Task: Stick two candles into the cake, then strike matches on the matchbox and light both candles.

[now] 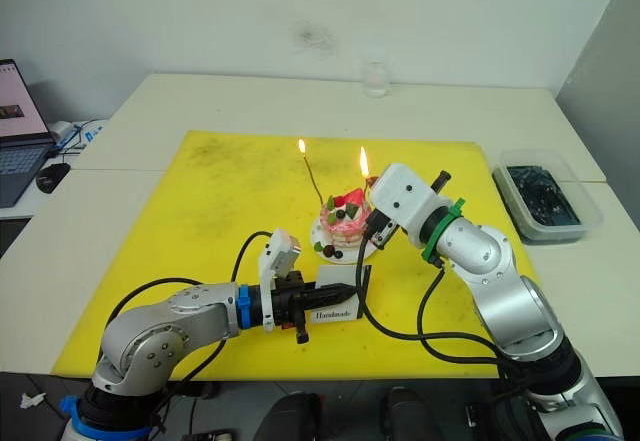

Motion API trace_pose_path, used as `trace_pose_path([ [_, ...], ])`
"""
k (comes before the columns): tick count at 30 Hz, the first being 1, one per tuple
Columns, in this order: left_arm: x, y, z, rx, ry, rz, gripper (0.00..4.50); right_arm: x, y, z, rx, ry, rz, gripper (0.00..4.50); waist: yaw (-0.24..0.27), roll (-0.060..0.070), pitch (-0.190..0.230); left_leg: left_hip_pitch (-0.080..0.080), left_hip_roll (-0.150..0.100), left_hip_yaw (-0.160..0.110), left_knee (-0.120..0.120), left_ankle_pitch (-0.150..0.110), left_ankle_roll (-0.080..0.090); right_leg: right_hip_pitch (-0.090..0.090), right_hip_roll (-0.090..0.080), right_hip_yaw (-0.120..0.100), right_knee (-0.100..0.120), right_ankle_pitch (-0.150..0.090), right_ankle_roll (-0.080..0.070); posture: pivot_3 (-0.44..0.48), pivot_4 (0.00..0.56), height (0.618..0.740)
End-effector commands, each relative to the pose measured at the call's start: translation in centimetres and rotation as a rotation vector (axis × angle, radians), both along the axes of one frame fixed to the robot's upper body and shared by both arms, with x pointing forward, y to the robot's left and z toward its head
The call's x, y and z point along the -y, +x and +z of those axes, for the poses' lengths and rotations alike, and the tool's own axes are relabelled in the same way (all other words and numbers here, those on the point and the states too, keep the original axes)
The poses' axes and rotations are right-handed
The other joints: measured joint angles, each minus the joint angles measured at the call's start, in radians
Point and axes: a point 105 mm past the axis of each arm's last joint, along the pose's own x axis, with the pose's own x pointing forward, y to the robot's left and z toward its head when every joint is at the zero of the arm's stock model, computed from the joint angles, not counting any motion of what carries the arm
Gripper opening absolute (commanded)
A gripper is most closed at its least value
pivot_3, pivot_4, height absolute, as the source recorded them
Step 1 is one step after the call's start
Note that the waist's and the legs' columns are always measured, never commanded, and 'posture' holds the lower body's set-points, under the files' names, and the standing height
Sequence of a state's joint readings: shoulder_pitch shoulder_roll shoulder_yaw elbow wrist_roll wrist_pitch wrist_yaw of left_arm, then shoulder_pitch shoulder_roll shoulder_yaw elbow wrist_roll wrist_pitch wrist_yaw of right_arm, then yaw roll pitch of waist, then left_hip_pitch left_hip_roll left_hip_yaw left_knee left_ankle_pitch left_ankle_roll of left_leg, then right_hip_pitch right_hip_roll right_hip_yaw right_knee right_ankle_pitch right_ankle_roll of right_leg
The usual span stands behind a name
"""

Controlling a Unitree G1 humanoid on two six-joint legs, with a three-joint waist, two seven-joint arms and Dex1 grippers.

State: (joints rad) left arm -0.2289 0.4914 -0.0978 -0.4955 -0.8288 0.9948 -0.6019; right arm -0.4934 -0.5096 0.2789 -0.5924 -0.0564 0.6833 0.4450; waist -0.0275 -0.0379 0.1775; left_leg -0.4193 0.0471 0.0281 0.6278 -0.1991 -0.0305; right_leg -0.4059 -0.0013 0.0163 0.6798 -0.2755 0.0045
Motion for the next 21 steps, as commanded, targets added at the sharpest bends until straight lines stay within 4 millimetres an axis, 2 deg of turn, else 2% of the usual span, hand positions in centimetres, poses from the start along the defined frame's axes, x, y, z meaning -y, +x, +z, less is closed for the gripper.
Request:
trace_pose_path([
  [1,0.07,-0.05,0.94,0.041,-0.019,-0.014,0.00,-0.26,-0.37,1.00,0.045,0.005,0.019,0.02,0.000,0.000,0.000,0.000,0.000,0.000,0.000,0.000,0.000,0.000,0.000,0.000,0.000,0.000,0.000,0.000,0.150,0.740],
  [21,0.20,-0.15,0.95,0.042,-0.024,-0.015,0.00,0.12,-0.65,0.60,0.022,0.004,0.015,0.02,0.000,0.000,0.000,0.000,0.000,0.000,0.000,0.000,0.000,0.000,0.000,0.000,0.000,0.000,0.000,0.000,0.150,0.740],
])
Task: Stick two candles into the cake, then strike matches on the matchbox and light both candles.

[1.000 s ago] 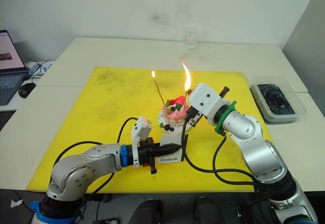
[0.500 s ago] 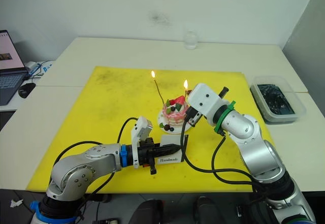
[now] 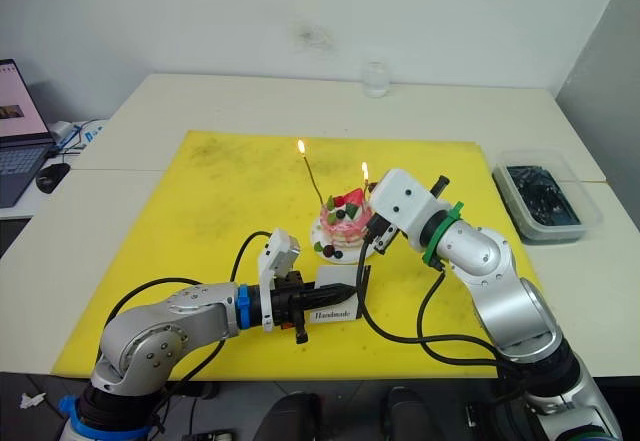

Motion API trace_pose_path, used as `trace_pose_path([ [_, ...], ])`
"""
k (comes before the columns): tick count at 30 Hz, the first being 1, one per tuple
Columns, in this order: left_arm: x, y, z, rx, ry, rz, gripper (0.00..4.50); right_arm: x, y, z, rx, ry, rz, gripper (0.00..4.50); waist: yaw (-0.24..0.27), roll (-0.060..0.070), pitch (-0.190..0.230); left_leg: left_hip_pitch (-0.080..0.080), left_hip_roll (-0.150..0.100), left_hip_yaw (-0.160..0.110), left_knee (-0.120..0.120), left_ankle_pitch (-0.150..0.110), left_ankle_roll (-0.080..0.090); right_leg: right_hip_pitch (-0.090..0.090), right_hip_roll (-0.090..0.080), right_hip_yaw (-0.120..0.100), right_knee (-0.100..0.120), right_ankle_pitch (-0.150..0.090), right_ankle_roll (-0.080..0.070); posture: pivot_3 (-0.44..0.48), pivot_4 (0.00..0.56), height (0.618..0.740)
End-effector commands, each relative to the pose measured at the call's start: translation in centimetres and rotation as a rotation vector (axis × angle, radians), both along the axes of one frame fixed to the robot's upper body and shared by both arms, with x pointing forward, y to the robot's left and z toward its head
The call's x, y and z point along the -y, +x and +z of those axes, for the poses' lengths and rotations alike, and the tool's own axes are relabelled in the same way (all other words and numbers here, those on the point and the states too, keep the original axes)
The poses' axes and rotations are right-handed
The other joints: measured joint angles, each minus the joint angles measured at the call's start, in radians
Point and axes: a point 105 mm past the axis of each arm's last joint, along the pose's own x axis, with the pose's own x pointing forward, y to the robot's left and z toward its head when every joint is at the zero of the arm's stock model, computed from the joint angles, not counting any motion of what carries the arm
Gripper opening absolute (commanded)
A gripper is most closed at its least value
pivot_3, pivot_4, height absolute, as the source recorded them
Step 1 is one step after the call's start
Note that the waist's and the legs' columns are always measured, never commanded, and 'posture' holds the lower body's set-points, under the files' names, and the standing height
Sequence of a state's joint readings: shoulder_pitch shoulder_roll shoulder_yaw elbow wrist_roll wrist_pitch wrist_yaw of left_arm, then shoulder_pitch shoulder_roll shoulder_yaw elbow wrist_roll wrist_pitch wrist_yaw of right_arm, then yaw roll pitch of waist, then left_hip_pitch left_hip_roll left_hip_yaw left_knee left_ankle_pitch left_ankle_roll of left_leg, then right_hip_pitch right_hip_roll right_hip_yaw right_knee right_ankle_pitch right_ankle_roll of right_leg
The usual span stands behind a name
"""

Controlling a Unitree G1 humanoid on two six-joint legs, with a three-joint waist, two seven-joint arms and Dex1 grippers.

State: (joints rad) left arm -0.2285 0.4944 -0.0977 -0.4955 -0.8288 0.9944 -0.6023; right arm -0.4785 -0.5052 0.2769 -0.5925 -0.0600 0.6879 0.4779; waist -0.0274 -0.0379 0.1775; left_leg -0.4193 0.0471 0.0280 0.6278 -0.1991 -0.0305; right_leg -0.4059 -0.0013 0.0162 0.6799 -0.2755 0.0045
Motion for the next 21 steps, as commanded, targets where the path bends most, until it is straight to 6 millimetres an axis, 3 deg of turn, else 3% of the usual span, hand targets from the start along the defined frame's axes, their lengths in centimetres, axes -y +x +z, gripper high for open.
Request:
trace_pose_path([
  [1,0.3,-0.1,1.0,0.042,-0.027,-0.015,0.00,0.2,-0.5,1.2,0.054,0.014,-0.001,0.02,0.000,0.000,0.000,0.000,0.000,0.000,0.000,0.000,0.000,0.000,0.000,0.000,0.000,0.000,0.000,0.000,0.150,0.740],
  [12,0.3,0.0,0.8,0.043,-0.029,-0.003,0.00,1.2,-1.0,1.2,0.044,0.018,-0.014,0.02,0.000,0.000,0.000,0.000,0.000,0.000,0.000,0.000,0.000,0.000,0.000,0.000,0.000,0.000,0.000,0.000,0.150,0.740],
  [17,0.4,0.2,0.8,0.047,-0.038,0.016,0.00,6.6,-1.8,1.2,0.037,0.033,-0.209,0.02,0.007,0.000,0.000,-0.001,0.000,0.000,0.000,0.000,0.000,0.000,0.000,0.000,0.000,0.000,0.000,0.000,0.150,0.740],
  [21,0.6,0.1,0.7,0.042,-0.046,0.018,0.00,13.4,-1.2,1.5,0.022,0.075,-0.454,0.02,0.007,0.000,0.000,0.000,-0.001,0.001,0.000,0.000,0.000,0.000,0.000,0.000,0.000,0.000,0.000,0.000,0.150,0.740],
])
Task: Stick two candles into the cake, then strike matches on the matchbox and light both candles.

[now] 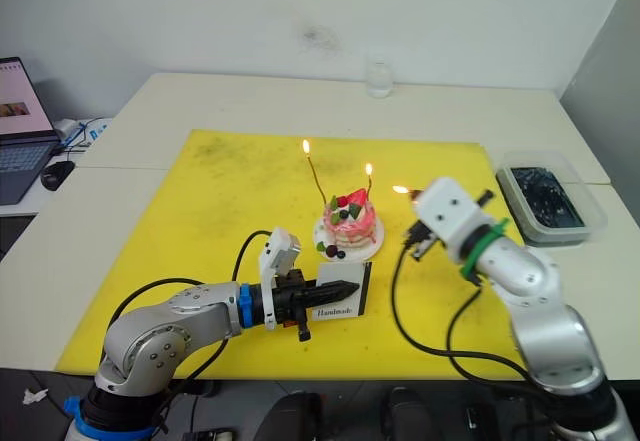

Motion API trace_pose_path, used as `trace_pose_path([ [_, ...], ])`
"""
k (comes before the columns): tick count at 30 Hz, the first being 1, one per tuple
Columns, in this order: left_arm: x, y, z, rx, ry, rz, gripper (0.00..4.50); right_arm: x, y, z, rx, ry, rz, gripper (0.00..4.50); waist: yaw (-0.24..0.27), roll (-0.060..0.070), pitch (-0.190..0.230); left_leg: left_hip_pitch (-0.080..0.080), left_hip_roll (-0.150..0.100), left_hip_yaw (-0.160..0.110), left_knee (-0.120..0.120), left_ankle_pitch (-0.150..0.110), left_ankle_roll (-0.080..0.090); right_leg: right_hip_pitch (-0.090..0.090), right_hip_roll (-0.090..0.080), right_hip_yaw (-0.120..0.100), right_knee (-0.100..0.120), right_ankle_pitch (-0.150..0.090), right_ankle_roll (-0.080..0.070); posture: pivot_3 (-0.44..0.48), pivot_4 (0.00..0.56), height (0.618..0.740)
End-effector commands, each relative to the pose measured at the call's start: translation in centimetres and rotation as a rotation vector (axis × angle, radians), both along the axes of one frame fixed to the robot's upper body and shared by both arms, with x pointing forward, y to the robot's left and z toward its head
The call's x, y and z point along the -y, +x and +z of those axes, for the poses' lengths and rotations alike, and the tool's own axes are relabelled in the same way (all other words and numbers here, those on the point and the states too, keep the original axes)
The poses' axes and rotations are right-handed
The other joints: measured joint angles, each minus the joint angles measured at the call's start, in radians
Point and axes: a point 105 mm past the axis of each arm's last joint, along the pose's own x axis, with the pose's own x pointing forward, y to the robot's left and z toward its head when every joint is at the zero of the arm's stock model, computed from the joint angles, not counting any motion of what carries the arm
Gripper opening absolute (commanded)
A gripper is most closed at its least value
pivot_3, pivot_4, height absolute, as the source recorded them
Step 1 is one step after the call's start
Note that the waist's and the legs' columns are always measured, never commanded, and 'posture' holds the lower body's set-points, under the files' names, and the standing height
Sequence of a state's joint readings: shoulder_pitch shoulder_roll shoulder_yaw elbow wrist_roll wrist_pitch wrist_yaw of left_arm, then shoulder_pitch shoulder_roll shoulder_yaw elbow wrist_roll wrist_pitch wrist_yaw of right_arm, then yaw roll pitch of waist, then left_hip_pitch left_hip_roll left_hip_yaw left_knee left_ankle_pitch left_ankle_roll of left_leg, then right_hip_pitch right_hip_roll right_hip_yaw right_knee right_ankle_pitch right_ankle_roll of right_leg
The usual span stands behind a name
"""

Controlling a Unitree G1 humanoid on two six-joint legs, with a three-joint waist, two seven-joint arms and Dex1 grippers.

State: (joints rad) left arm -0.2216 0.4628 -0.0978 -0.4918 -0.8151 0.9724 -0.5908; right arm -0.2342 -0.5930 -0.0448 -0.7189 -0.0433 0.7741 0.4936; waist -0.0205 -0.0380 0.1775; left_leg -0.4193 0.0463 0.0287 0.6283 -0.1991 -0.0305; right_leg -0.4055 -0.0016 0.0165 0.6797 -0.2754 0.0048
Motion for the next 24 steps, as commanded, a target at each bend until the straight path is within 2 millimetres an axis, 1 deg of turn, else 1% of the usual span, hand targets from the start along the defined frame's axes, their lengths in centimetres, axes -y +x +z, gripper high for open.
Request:
trace_pose_path([
  [1,0.4,-0.1,0.5,0.028,-0.020,-0.001,0.00,5.7,0.2,2.0,0.065,0.022,-0.190,0.02,0.000,0.000,0.000,0.000,0.000,0.000,0.000,0.000,0.000,0.000,0.000,0.000,0.000,0.000,0.000,0.000,0.150,0.740],
  [2,0.4,-0.2,0.5,0.027,-0.021,-0.001,0.00,7.2,0.6,2.1,0.066,0.024,-0.234,0.02,-0.001,0.000,0.000,0.001,0.000,0.000,0.000,0.000,0.000,0.000,0.000,0.000,0.000,0.000,0.000,0.000,0.150,0.740],
  [5,0.6,-0.2,0.4,0.025,-0.024,-0.001,0.00,9.8,1.3,1.8,0.053,0.024,-0.291,0.02,-0.006,0.000,0.000,0.002,0.000,0.000,0.000,0.000,0.000,0.001,0.000,0.000,0.000,0.001,0.000,0.000,0.150,0.740],
  [8,0.8,-0.2,0.4,0.022,-0.030,0.002,0.00,12.0,2.4,-0.1,0.007,-0.055,-0.304,0.02,-0.007,0.000,0.000,0.002,-0.001,0.001,0.000,0.000,0.000,0.001,0.001,0.001,0.000,0.000,0.000,0.000,0.150,0.740],
  [12,1.0,-0.2,0.4,0.021,-0.035,0.008,0.00,13.2,3.2,-1.4,0.005,-0.152,-0.291,0.02,-0.007,0.000,0.000,0.001,-0.001,0.001,-0.001,0.000,0.000,0.001,0.003,0.001,0.000,0.000,-0.001,0.000,0.150,0.740],
  [16,1.1,-0.4,0.4,0.018,-0.037,0.016,0.00,13.9,3.7,-3.0,0.004,-0.258,-0.267,0.02,-0.008,0.000,0.000,0.001,-0.001,0.001,0.000,0.000,0.000,0.001,0.003,0.001,0.000,0.000,-0.001,0.000,0.150,0.740],
  [20,1.1,-0.5,0.4,0.016,-0.038,0.023,0.00,15.0,4.4,-4.3,-0.002,-0.320,-0.282,0.02,-0.008,0.000,0.000,0.002,-0.001,0.001,0.000,0.000,0.000,0.001,0.003,0.001,0.001,0.000,0.000,0.000,0.150,0.740],
  [24,1.1,-0.4,0.4,0.017,-0.039,0.028,0.00,16.3,5.2,-5.1,-0.009,-0.396,-0.311,0.02,-0.009,0.000,0.000,0.002,-0.001,0.002,0.001,0.000,0.000,0.001,0.003,0.003,0.001,0.001,0.000,0.000,0.150,0.740],
])
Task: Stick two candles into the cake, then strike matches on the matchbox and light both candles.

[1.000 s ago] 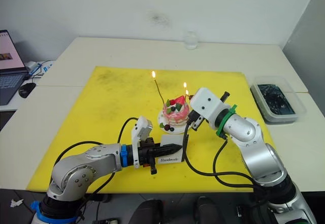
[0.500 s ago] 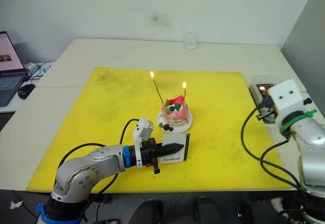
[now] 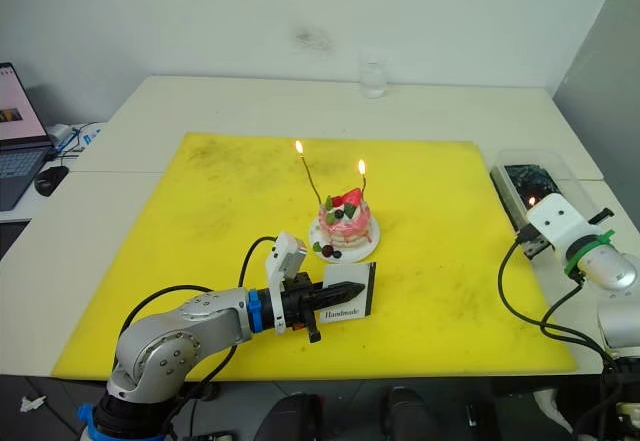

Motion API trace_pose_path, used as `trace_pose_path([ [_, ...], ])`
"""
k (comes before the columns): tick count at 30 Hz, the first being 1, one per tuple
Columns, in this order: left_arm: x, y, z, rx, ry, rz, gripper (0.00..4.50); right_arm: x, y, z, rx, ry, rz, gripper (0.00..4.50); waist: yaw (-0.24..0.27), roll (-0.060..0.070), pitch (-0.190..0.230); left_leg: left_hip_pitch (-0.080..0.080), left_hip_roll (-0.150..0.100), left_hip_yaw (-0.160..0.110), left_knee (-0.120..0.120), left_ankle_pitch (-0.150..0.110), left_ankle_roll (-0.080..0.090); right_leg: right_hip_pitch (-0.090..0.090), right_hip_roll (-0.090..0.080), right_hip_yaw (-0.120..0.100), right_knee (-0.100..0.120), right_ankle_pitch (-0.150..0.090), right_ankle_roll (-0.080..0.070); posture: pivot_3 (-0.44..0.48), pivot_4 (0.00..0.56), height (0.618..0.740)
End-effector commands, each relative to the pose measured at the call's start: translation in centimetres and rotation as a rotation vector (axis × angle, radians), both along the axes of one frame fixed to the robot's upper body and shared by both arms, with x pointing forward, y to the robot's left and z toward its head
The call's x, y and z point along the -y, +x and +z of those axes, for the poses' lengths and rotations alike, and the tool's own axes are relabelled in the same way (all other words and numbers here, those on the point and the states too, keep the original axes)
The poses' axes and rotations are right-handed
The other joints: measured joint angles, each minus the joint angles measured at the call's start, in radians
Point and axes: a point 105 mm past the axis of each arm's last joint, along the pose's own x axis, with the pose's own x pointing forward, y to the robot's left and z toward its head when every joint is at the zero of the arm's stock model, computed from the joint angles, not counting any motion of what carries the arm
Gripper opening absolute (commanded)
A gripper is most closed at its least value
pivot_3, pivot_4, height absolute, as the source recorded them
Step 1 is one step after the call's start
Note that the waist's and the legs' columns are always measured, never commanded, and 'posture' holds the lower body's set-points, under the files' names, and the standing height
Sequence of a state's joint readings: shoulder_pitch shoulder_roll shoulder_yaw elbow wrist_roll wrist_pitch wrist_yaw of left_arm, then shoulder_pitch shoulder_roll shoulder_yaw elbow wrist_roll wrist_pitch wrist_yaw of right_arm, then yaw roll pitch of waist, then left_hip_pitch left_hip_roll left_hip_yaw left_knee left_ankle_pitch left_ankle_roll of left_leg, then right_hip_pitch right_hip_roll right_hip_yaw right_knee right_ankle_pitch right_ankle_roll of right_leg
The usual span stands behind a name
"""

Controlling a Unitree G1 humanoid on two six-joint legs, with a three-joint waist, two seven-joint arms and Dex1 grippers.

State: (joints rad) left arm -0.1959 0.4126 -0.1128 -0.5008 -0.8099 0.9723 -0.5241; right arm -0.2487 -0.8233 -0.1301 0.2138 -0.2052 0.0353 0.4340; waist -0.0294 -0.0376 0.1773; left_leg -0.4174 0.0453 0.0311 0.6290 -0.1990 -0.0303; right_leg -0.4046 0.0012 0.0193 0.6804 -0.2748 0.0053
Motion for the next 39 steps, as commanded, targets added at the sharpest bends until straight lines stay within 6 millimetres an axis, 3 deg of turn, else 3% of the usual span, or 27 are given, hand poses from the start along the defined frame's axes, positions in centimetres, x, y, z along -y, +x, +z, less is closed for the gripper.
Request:
trace_pose_path([
  [1,0.5,-0.3,1.0,0.041,-0.024,-0.014,0.00,1.0,0.6,0.9,0.040,-0.071,-0.017,0.02,0.001,0.000,0.000,0.000,0.000,0.000,0.000,0.000,0.000,0.000,0.000,0.000,0.000,0.000,0.000,0.000,0.150,0.740],
  [8,0.4,-0.3,1.2,0.049,-0.026,-0.009,0.00,1.4,1.2,0.9,0.062,-0.051,-0.027,0.02,0.001,0.000,0.000,0.000,0.000,-0.001,0.000,0.000,0.000,0.000,0.000,-0.001,0.000,0.000,0.000,0.000,0.150,0.740],
  [11,0.4,-0.3,1.3,0.052,-0.026,-0.009,0.00,1.4,1.0,1.5,0.084,-0.034,-0.031,0.55,0.001,0.000,0.000,0.000,0.000,0.000,0.000,0.000,0.000,0.000,0.000,0.000,0.000,0.000,0.000,0.000,0.150,0.740],
  [18,0.3,-0.4,1.4,0.051,-0.026,-0.013,0.00,1.1,0.4,3.3,0.124,-0.029,-0.041,3.01,0.002,0.001,0.000,0.000,0.001,-0.001,0.000,0.000,0.000,0.001,0.000,-0.001,0.001,0.000,0.000,0.000,0.150,0.740],
  [22,-0.1,-0.2,1.6,0.045,-0.018,0.002,0.00,0.9,-0.6,5.7,0.164,-0.044,-0.049,4.47,0.003,0.001,-0.001,0.000,0.001,-0.001,0.000,0.000,0.000,0.001,0.000,-0.001,0.001,0.000,0.000,0.000,0.150,0.740],
  [26,-0.9,-0.3,1.8,0.017,-0.004,0.020,0.00,-0.1,-2.0,8.3,0.205,-0.031,-0.024,4.47,0.002,0.002,-0.001,0.000,0.001,-0.001,0.000,0.000,0.000,0.001,0.000,-0.001,0.001,0.000,0.000,0.000,0.150,0.740],
  [30,-1.9,-0.5,1.6,-0.053,0.020,0.055,0.00,-2.4,-3.6,10.3,0.215,0.041,0.085,4.47,0.002,0.002,-0.001,0.000,0.001,-0.002,0.000,0.000,0.000,0.001,0.000,-0.001,0.001,0.000,0.000,0.000,0.150,0.740],
  [33,-2.4,-0.7,1.4,-0.124,0.026,0.069,0.00,-4.8,-5.0,9.6,0.108,0.156,0.210,4.47,0.003,0.001,-0.001,0.000,0.001,-0.002,0.000,0.000,0.000,0.001,0.000,-0.002,0.001,0.000,0.000,0.000,0.150,0.740],
  [36,-2.6,-0.8,0.8,-0.216,0.021,0.080,0.00,-9.2,-7.6,7.6,-0.094,0.342,0.415,4.47,0.004,0.001,-0.001,0.000,0.002,-0.003,0.000,0.000,0.000,0.001,-0.001,-0.002,0.001,0.000,0.000,0.000,0.150,0.740],
  [39,-2.7,-0.6,0.1,-0.271,0.028,0.098,0.00,-11.4,-9.0,6.5,-0.202,0.429,0.490,4.47,0.004,0.001,-0.001,0.000,0.001,-0.003,0.001,0.000,0.000,0.002,-0.002,-0.002,0.001,0.000,0.000,0.000,0.150,0.740],
])
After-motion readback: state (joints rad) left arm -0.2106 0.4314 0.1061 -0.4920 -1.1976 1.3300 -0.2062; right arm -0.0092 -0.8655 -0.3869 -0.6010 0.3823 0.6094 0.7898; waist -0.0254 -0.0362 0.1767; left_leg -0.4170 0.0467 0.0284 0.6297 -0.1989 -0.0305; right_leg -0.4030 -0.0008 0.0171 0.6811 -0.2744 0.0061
